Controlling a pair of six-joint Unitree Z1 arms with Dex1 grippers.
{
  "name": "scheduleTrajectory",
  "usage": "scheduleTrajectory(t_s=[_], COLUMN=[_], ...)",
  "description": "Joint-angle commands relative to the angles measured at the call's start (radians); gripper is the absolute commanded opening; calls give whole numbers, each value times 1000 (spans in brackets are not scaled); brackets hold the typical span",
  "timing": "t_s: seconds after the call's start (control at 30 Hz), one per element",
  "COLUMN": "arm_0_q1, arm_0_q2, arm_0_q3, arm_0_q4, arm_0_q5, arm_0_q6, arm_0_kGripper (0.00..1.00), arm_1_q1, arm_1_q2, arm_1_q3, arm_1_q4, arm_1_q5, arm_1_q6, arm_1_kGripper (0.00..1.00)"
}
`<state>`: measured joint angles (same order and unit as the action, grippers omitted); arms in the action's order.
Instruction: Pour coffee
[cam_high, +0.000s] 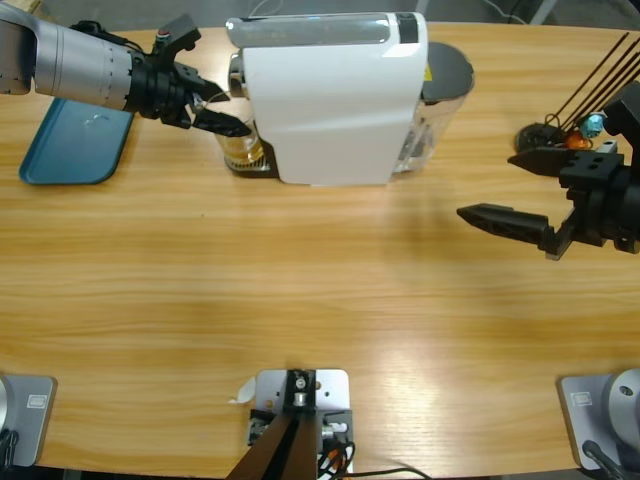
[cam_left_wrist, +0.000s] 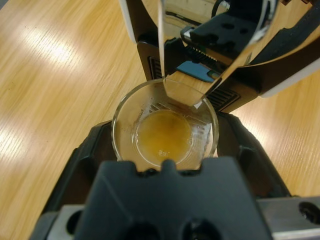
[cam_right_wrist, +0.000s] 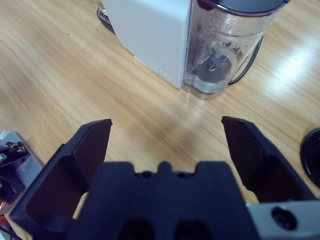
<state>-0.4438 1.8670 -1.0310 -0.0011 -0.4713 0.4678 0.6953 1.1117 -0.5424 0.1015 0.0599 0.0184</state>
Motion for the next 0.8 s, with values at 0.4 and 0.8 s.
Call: scheduleTrajectory(t_s=[0.4, 0.8], arm_0_q1=[43, 240], arm_0_q2=[-59, -293], arm_0_q3=[75, 211], arm_0_q4=[-5, -5], arm_0_q5=[-7, 125], arm_0_q6=[-1, -96], arm_0_kGripper=[0, 0], arm_1_q1=[12, 12], arm_1_q2=[31, 42], arm_1_q3=[32, 33], arm_1_q4=[-11, -13], arm_1_q5=[23, 21], arm_1_q6=[9, 8], arm_1_kGripper=[1000, 1000])
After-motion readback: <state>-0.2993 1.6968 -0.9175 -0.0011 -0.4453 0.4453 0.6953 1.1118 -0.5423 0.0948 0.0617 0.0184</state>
